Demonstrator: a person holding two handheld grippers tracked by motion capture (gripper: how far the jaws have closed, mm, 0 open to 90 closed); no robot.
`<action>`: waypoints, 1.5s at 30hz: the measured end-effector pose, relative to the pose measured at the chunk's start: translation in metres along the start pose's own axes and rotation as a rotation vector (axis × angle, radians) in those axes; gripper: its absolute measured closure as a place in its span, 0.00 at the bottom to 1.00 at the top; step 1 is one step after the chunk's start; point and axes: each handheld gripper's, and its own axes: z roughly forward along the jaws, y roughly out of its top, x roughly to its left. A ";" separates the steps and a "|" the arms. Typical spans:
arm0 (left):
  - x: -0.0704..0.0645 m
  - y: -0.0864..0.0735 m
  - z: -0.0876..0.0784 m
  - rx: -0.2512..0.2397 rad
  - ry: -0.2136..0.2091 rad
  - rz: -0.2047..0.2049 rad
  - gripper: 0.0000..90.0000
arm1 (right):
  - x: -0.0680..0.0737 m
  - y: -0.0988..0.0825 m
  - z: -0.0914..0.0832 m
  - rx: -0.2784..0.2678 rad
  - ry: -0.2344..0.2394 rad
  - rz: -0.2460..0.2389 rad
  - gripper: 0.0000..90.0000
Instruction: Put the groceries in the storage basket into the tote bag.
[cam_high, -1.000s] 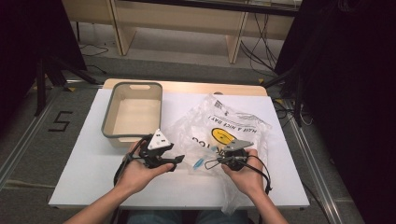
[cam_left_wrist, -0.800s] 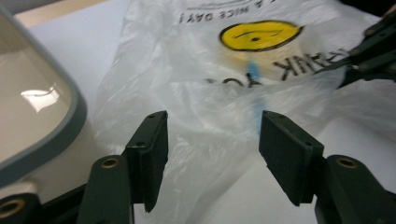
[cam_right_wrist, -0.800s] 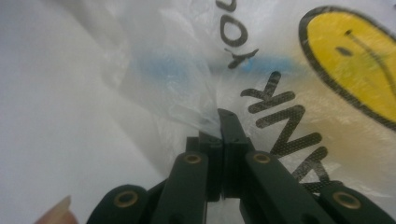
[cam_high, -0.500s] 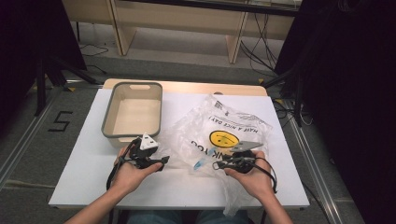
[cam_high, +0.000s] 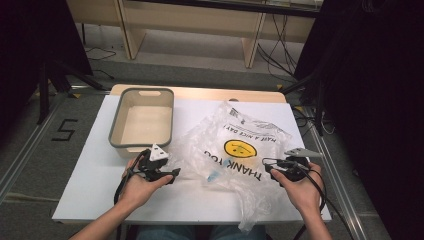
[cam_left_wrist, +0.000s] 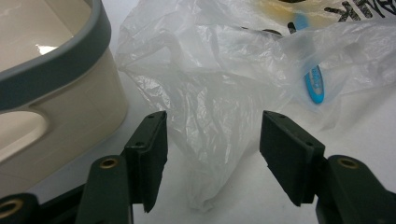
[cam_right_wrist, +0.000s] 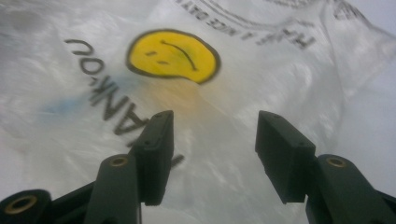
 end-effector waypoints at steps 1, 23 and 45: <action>0.000 0.000 0.000 0.000 0.000 0.000 0.46 | -0.002 -0.002 0.001 0.010 -0.016 0.010 0.52; 0.005 -0.006 0.007 0.043 0.005 -0.006 0.52 | -0.021 -0.033 0.008 0.219 -0.068 0.144 0.62; 0.006 -0.005 0.018 0.100 -0.010 0.001 0.95 | -0.024 -0.031 0.008 0.216 -0.073 0.111 1.00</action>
